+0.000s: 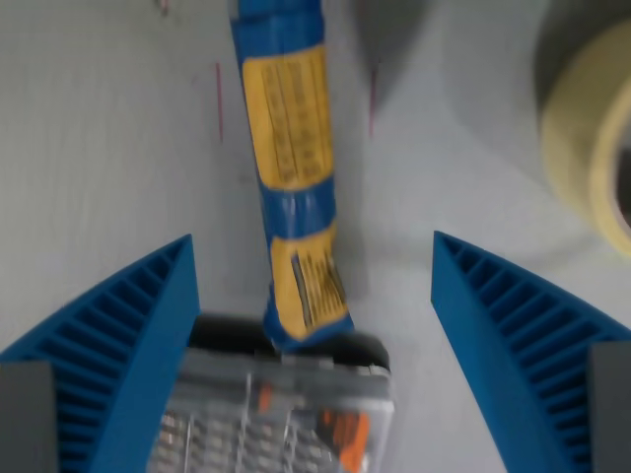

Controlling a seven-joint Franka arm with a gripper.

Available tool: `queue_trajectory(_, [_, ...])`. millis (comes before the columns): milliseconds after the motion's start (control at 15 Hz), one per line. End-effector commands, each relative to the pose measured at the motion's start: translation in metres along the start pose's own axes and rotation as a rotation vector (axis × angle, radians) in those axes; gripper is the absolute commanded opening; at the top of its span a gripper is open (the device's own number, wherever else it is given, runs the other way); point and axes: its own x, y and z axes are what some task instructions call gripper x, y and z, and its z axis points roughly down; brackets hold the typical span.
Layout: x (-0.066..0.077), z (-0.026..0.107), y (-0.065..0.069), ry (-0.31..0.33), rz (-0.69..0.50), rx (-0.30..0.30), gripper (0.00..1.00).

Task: Move above the blue bag

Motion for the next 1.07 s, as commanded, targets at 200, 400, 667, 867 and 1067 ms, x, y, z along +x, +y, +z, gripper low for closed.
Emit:
queue_trajectory(200, [0.016, 0.016, -0.007, -0.013, -0.001, -0.09, 1.0])
queue_trajectory(400, [0.02, 0.024, -0.009, -0.008, 0.001, -0.094, 1.0])
queue_trajectory(667, [0.024, 0.031, -0.011, -0.008, 0.002, -0.098, 1.0])
queue_trajectory(867, [0.026, 0.034, -0.012, -0.007, 0.005, -0.098, 1.0])
queue_trajectory(1067, [0.027, 0.035, -0.013, -0.004, 0.006, -0.099, 1.0])
